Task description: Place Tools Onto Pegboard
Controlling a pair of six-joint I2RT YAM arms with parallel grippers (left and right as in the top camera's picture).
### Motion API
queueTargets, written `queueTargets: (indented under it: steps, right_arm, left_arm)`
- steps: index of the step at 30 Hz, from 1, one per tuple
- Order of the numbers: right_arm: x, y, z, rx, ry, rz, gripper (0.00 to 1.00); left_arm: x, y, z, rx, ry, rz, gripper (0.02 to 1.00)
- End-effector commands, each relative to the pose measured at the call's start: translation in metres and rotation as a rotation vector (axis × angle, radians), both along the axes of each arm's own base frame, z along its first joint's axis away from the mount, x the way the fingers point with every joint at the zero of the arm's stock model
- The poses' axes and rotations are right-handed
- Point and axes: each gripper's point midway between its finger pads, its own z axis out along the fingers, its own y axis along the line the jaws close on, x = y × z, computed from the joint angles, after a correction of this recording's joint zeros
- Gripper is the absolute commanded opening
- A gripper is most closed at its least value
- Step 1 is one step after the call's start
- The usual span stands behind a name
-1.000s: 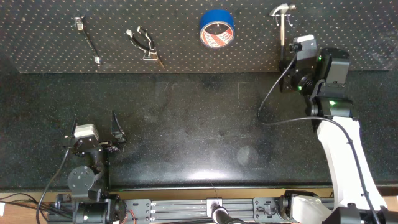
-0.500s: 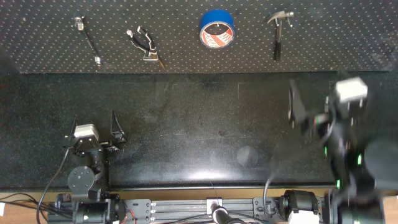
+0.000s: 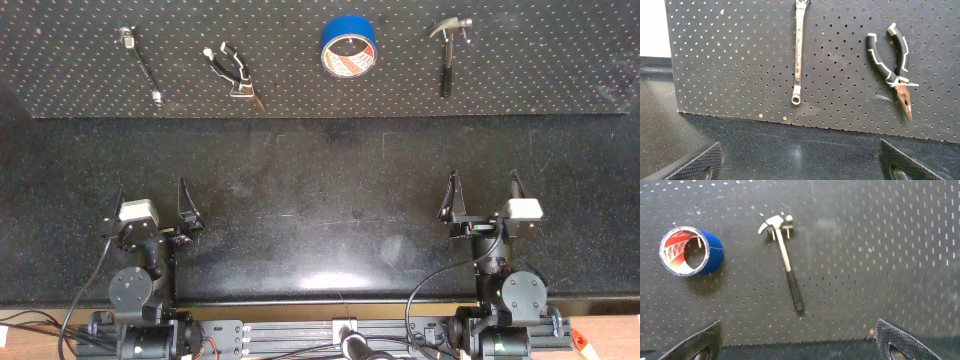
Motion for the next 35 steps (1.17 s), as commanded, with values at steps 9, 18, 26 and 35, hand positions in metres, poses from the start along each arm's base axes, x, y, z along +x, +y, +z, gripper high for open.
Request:
queueTargets:
  steps: [9, 18, 26, 35]
  right_arm:
    - [0.003, 0.013, -0.048, -0.047, 0.137, 0.050, 0.976]
    - [0.003, 0.013, -0.048, -0.047, 0.137, 0.050, 0.976]
    - [0.003, 0.013, -0.048, -0.047, 0.137, 0.050, 0.974]
    - [0.003, 0.013, -0.048, -0.047, 0.137, 0.050, 0.976]
  left_arm:
    - [0.000, 0.001, -0.002, -0.015, -0.001, 0.006, 0.996]
    - [0.000, 0.001, -0.002, -0.015, -0.001, 0.006, 0.996]
    - [0.000, 0.001, -0.002, -0.015, -0.001, 0.006, 0.996]
    - [0.000, 0.001, -0.002, -0.015, -0.001, 0.006, 0.996]
